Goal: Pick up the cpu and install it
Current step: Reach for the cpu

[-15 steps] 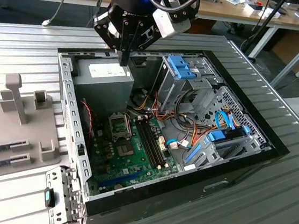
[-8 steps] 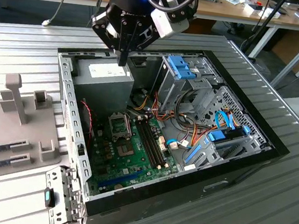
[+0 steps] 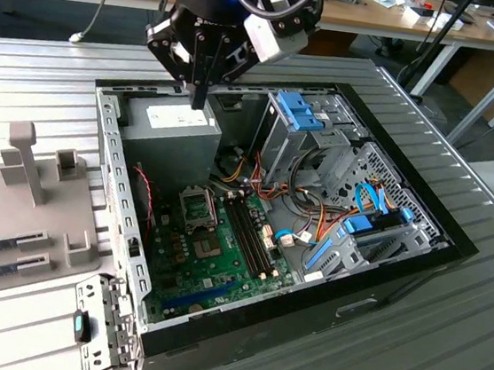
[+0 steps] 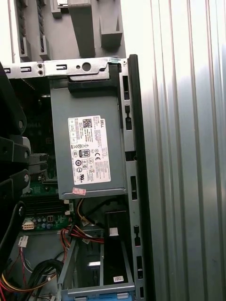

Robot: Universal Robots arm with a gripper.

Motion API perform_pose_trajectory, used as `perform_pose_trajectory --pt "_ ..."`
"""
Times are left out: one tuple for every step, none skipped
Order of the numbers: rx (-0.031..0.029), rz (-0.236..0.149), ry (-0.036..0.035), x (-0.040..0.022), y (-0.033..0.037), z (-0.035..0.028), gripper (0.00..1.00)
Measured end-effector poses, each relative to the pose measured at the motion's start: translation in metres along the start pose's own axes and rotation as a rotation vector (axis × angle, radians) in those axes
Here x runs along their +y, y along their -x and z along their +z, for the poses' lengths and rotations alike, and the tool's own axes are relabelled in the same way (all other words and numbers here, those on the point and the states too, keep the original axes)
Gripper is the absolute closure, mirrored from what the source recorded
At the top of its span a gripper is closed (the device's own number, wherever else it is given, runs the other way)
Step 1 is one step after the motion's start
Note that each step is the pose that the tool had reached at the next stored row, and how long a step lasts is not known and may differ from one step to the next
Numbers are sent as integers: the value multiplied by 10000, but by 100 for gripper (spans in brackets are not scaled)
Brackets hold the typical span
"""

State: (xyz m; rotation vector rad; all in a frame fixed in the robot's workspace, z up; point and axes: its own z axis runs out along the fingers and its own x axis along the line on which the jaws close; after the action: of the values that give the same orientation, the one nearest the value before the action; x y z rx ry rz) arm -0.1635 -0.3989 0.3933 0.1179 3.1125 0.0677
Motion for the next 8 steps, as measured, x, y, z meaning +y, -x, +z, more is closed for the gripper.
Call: perform_pose_trajectory --pt "0 0 0 -1 -13 0 89" --pt "0 1 0 -2 -23 -1 89" --pt "0 1 0 -2 -28 -1 89" --pt "0 0 0 -3 -38 -1 89" --pt "0 1 0 -4 -49 -1 89" --pt "0 1 -1 -4 -58 -2 89" --pt "0 0 0 -5 -64 -2 89" --pt "1 0 -1 -6 -76 -2 89"
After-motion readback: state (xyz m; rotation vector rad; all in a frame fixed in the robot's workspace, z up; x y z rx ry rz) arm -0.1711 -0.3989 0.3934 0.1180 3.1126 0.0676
